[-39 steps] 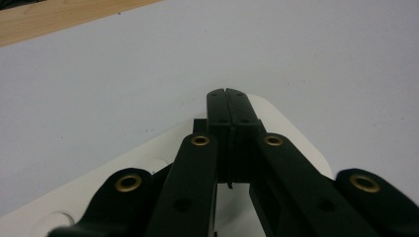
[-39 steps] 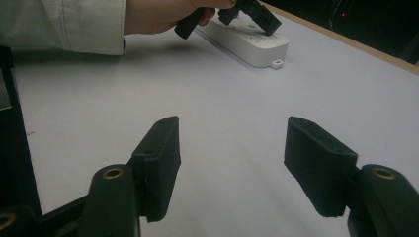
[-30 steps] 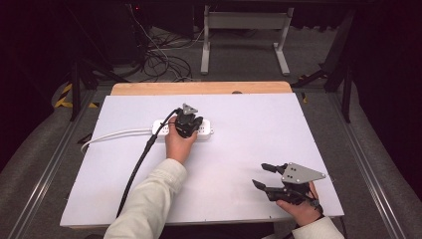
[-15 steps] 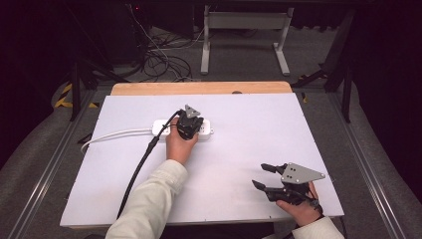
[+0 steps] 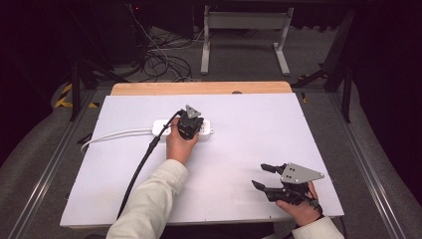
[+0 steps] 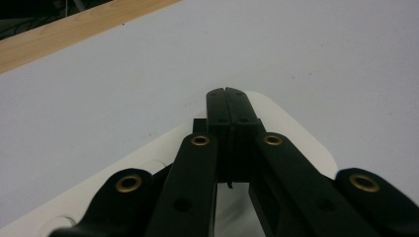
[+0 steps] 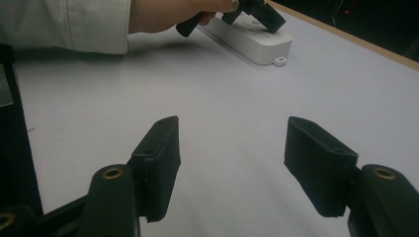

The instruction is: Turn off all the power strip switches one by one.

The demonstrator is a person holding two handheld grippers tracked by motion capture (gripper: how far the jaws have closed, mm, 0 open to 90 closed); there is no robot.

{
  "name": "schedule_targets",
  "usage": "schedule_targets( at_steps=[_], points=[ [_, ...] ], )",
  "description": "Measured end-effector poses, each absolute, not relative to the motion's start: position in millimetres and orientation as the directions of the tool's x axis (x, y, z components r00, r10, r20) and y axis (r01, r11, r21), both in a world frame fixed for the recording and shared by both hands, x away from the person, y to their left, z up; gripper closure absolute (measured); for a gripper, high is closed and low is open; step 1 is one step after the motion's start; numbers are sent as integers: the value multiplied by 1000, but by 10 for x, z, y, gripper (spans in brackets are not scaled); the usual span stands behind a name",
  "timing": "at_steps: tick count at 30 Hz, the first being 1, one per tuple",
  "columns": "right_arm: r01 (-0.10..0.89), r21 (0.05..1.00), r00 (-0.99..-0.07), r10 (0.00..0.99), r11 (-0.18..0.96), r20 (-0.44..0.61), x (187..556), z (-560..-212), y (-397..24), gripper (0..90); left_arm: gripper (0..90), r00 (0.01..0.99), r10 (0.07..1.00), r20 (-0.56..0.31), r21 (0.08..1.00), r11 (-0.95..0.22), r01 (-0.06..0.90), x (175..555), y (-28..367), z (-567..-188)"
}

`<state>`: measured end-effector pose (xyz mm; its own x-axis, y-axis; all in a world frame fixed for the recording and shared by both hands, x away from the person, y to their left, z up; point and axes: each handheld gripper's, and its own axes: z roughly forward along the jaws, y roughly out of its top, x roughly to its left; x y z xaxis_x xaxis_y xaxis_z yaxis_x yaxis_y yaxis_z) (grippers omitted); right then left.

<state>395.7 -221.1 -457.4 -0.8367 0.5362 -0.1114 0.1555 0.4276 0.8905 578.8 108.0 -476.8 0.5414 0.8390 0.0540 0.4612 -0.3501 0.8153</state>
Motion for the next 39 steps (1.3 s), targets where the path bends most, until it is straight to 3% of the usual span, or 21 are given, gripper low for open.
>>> schedule_targets(
  at_steps=[3,7,10,12,14,21,28,39],
  points=[
    [155,894,-835,540,421,-109,3956,-4572,-2220,392,900,546,837,31,799,-349,490,5780,1117,-4666],
    [160,895,-831,546,416,-106,3973,-4572,-2233,392,899,575,817,-37,852,-275,445,5698,1211,-4428],
    [156,896,-830,547,416,-110,3972,-4571,-2228,393,896,587,809,-39,864,-267,426,5630,1269,-4309],
    [156,897,-826,552,413,-110,3959,-4565,-2227,392,780,598,801,-18,865,-288,411,5580,1289,-4269],
    [154,900,-823,557,409,-112,3952,-4559,-2234,390,764,615,789,-2,869,-303,391,5515,1315,-4220],
    [160,910,-809,579,383,-102,3975,-4549,-2270,386,522,671,742,-6,911,-273,309,5156,1475,-3951],
    [163,915,-801,591,370,-97,3972,-4534,-2279,368,375,698,715,33,932,-274,237,4802,1649,-3738],
    [178,916,-800,595,360,-78,3990,-4530,-2294,326,256,713,699,54,934,-287,211,4406,1980,-3722]
  ],
)
